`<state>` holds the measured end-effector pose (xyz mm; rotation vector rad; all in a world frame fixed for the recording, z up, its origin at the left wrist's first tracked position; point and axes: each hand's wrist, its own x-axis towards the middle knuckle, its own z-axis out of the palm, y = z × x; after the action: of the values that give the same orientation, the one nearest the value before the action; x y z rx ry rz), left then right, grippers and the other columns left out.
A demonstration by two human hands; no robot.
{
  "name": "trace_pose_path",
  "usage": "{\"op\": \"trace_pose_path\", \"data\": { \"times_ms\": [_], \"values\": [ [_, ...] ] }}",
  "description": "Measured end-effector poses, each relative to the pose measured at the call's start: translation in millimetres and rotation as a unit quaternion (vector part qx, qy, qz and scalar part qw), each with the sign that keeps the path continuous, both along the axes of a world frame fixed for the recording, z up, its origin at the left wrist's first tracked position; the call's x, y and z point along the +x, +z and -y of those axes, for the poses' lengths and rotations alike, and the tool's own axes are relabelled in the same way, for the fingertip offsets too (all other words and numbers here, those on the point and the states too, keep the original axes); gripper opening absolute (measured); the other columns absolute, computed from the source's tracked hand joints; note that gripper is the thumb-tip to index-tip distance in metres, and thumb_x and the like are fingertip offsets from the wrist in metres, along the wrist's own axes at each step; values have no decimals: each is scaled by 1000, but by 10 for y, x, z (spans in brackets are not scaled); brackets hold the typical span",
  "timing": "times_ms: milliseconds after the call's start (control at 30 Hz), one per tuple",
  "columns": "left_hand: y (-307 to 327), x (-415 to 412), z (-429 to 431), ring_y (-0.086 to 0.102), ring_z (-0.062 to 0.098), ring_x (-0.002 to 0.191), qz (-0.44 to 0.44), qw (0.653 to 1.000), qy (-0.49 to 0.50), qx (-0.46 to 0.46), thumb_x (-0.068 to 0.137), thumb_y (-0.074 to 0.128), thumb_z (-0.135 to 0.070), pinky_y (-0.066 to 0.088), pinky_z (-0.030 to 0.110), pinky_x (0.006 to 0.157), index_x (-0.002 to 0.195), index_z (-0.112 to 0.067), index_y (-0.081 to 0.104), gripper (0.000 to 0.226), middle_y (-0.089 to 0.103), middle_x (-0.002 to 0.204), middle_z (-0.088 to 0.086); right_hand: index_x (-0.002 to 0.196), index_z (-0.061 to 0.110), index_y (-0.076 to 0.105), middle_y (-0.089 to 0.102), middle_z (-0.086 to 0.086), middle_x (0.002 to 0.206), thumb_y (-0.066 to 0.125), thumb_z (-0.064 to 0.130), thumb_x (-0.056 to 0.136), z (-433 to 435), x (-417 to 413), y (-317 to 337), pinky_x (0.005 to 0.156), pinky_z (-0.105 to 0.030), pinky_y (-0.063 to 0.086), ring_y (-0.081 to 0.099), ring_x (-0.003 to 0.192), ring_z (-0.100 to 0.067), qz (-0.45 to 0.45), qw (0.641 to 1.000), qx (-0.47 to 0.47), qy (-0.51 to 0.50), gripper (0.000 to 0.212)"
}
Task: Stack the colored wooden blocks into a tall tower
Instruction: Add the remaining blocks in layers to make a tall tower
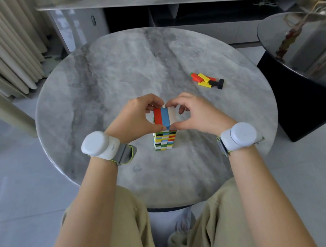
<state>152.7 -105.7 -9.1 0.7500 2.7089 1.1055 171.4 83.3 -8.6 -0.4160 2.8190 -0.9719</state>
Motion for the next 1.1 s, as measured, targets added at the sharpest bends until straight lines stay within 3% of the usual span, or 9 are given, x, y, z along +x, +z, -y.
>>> {"op": "trace_pose_path", "data": {
  "times_ms": [200,367,600,800,900,1100],
  "values": [
    [-10,11,-62,57,10,100,-1,1000,-3,-16,68,80,-20,41,7,81,117,-17,57,54,63,111,-2,123,21,56,49,3,111,77,26,73,-30,-6,-33,80,-20,36,48,91,-9,3,1000,4,1,55],
    [-17,1,-32,52,4,98,-4,1000,2,-29,70,80,-21,32,-8,75,120,-18,55,56,61,113,-3,124,23,55,45,6,111,77,27,73,-15,-30,-81,73,-11,35,47,92,-8,2,1000,-2,4,56],
    [-20,5,-21,50,4,97,-11,999,-4,-37,71,79,-21,31,-9,75,120,-19,56,54,60,114,-2,128,23,51,43,9,111,76,27,75,9,-32,-74,82,-20,38,48,95,-8,10,1000,4,6,59],
    [-42,-5,-25,48,4,105,1,999,-13,-47,69,81,-24,37,3,76,127,-23,50,65,54,120,-4,131,25,46,43,7,112,79,30,70,-3,-23,-74,88,-28,45,50,99,-13,24,1000,-2,-1,70],
    [-69,-7,-14,50,7,110,18,998,-19,-62,68,81,-23,37,14,87,131,-23,44,73,52,124,-4,134,26,41,43,7,112,81,30,68,-10,-22,-89,90,-30,46,50,100,-12,33,999,2,0,78],
    [-67,2,-18,49,6,98,25,997,-9,-72,71,79,-17,38,18,85,132,-21,42,72,57,119,-2,126,25,51,46,9,111,81,30,67,-2,-51,-130,91,-38,48,52,99,-14,34,999,19,-1,67]
  ]
}}
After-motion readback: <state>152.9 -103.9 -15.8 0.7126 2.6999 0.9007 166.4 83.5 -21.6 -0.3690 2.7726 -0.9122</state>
